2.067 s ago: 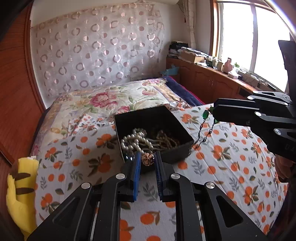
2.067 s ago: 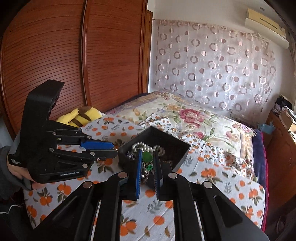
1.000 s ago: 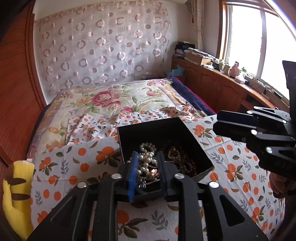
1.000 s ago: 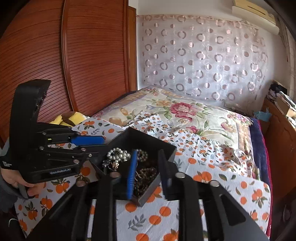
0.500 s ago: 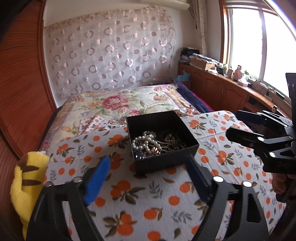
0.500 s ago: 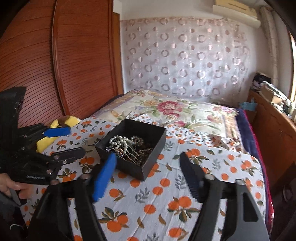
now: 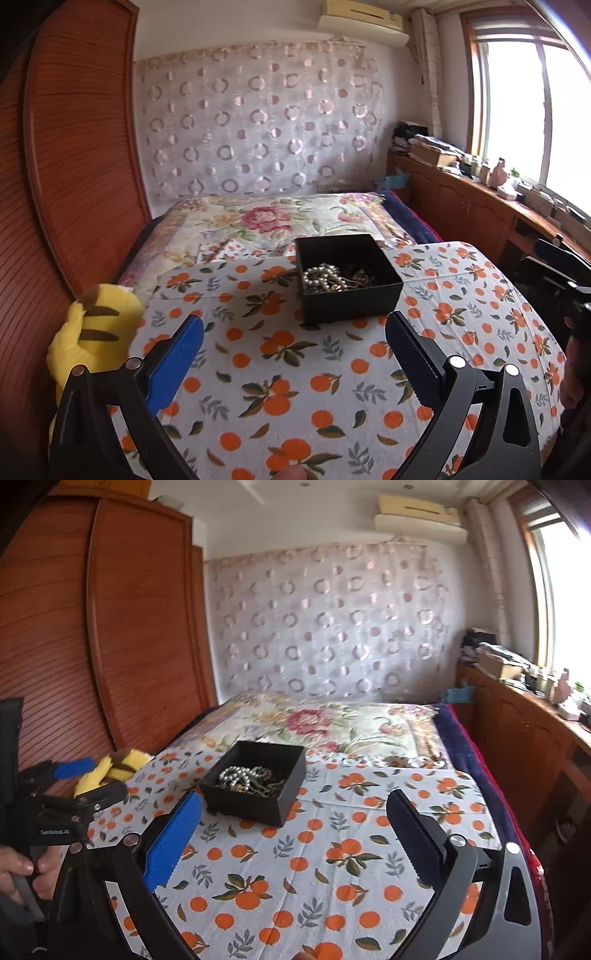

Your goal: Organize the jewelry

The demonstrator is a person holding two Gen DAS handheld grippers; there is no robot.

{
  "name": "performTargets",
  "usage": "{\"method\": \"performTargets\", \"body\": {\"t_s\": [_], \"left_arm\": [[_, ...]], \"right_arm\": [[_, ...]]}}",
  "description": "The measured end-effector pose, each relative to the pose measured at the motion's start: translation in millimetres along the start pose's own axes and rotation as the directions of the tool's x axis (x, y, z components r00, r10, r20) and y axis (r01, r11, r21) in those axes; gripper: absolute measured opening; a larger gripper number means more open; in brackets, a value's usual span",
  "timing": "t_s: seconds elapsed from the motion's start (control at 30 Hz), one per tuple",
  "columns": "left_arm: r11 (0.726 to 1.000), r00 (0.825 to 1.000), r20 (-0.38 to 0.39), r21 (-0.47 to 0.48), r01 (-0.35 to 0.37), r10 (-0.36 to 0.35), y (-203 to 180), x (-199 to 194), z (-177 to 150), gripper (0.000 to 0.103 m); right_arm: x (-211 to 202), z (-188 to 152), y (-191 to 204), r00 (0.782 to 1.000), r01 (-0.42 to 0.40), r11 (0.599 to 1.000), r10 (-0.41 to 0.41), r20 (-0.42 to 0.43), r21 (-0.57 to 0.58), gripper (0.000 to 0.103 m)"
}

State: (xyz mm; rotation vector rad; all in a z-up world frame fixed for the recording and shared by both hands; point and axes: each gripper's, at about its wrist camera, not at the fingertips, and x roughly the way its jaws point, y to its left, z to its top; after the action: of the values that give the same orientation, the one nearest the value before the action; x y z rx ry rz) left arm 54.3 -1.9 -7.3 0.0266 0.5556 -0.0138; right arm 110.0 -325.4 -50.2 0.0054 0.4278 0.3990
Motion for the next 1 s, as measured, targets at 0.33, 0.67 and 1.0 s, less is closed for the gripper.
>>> {"method": "performTargets", "body": {"t_s": [0.33, 0.67, 1.0], "left_arm": [[0.999, 1.000, -0.004, -0.023, -0.025, 0.025, 6.6, -7.4, -8.4, 0.095], [0.999, 1.000, 0.000, -0.021, -0.026, 0.026, 6.9, -8.6, -9.8, 0.095], [0.999, 0.999, 0.021, -0.003, -0.034, 0.034, 0.5, -19.0, -8.1, 0.095]], "right_arm": [[-8.4, -13.5, 1.4, 0.999, 0.052, 0.998, -0.052, 0.001, 0.026, 0.101], [-8.9, -18.5, -0.2, 0.998, 0.056, 0.998, -0.056, -0.002, 0.036, 0.101], [-8.9, -18.9, 0.2, 0.998, 0.055, 0.998, -0.055, -0.004, 0.036, 0.101]]}}
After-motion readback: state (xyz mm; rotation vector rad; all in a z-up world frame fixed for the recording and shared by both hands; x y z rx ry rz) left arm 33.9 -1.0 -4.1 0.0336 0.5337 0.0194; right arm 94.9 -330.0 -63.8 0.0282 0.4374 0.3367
